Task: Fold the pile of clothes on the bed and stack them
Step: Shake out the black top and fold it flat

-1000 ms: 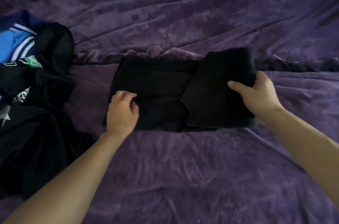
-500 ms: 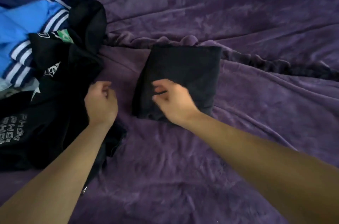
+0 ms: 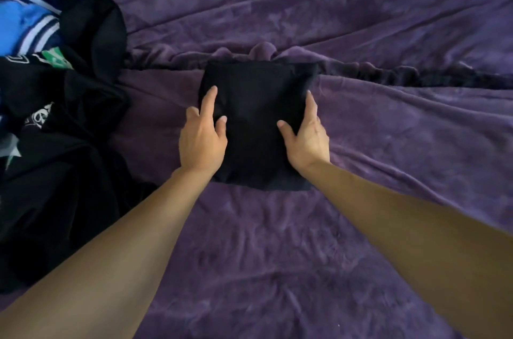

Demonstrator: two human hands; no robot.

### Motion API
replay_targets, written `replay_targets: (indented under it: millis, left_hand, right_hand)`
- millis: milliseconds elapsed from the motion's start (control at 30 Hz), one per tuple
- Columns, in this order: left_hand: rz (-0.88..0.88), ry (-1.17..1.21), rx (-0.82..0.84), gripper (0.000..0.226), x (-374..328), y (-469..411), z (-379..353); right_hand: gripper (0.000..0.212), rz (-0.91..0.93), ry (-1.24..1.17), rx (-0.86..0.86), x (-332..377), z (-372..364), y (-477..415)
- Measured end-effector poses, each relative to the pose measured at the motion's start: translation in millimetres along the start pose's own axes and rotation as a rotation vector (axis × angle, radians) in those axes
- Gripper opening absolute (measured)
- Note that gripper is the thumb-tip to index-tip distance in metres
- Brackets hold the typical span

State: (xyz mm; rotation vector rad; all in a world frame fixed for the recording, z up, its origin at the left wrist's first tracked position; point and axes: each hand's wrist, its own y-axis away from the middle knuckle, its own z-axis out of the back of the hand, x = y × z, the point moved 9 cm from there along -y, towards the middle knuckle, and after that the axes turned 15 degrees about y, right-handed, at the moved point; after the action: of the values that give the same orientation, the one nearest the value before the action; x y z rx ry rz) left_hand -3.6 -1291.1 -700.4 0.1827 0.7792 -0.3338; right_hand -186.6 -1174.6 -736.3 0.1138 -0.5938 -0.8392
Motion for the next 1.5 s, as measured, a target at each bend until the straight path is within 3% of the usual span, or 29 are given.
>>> replay_targets:
  millis: [133,267,600,933,1033,1133,1233,1267,1400,1500]
  left_hand:
    - [-0.147,-0.039,0.056,0.034,-50,29,5]
    - [-0.243,0.035,0.111,0.023,-121,73,-17]
    - [-0.326,0.22,0.315,0.025,-310,189,-188]
    - [-0.292,0.457,0.361,0.027,-497,345,-327]
    - [-0.271,0.468,0.413,0.029,-521,387,-367]
    - [-0.219,0.398,0.614,0.034,-516,426,-418]
    - [-0.158,0.074,0.846,0.036,-483,453,-458]
    - [-0.218,-0.001,0.822,0.032,-479,448,-458]
    - [-0.622,0.042,0.358,0.028,-503,410,-435]
    - [-0.79,-0.143,0.436,0.05,-518,400,-470]
  right_hand:
    - [0.074,0.158,0.134,-0.103,-10,44,28]
    - [0.07,0.163,0.175,-0.146,-66,105,57]
    - [0.066,-0.02,0.254,-0.267,-315,256,109]
    - [0.063,-0.006,0.36,-0.279,-546,445,166]
    - [0.062,-0.047,0.404,-0.244,-600,468,182]
    - [0.063,-0.178,0.448,-0.158,-656,455,197]
    - [0.064,-0.28,0.597,-0.05,-685,424,205]
    - [0.063,-0.298,0.612,-0.076,-687,419,206]
    - [0.057,-0.171,0.605,-0.428,-666,422,200]
    - [0.06,-0.065,0.596,-0.386,-658,396,183]
